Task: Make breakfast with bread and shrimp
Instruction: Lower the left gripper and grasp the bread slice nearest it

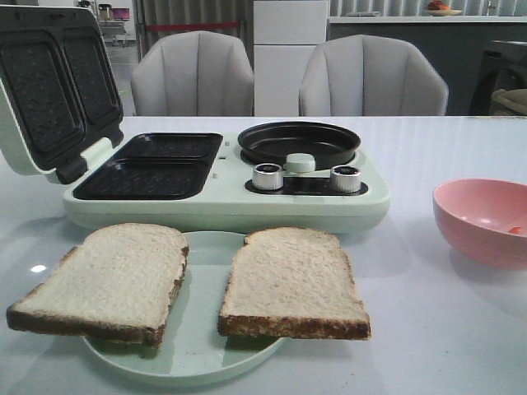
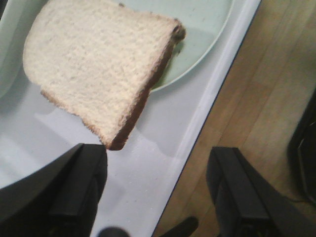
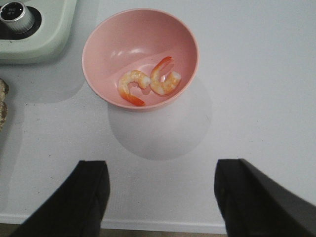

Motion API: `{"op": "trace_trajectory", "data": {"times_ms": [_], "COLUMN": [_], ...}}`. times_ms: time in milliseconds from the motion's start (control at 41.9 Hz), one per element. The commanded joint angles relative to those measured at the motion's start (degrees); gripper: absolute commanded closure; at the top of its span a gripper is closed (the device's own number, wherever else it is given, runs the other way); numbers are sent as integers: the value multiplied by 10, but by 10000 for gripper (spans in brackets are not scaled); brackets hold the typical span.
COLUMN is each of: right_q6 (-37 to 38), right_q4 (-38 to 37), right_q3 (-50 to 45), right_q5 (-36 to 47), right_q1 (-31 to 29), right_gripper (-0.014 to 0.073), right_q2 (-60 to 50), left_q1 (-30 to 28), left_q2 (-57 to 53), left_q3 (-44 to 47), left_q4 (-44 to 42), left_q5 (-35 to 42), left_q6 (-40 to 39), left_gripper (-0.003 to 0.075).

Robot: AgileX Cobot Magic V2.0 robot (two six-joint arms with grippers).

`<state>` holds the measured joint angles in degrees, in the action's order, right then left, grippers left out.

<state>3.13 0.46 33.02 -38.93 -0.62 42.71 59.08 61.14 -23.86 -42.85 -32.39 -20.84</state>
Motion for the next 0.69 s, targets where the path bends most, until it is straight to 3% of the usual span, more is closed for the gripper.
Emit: {"op": "trace_trajectory", "data": {"times_ms": [0, 143, 263, 669], "right_q6": [-1, -1, -1, -1], "right_q4": [-1, -1, -1, -1], "right_q3": [16, 16, 16, 16], "right_q5": [37, 37, 37, 37], "right_q1": [0, 0, 0, 0], "right_gripper": [33, 33, 33, 33], "right_q2": [0, 0, 0, 0], "left_q1": [44, 56, 56, 45], "left_q2": [46, 123, 174, 260], "left_q3": [-15, -15, -15, -15], "left_q4": [-172, -313, -392, -507], "left_q5": [-54, -61, -78, -134], "left_q6": [-184, -299, -342, -399], "left_gripper": [247, 254, 262, 267]}}
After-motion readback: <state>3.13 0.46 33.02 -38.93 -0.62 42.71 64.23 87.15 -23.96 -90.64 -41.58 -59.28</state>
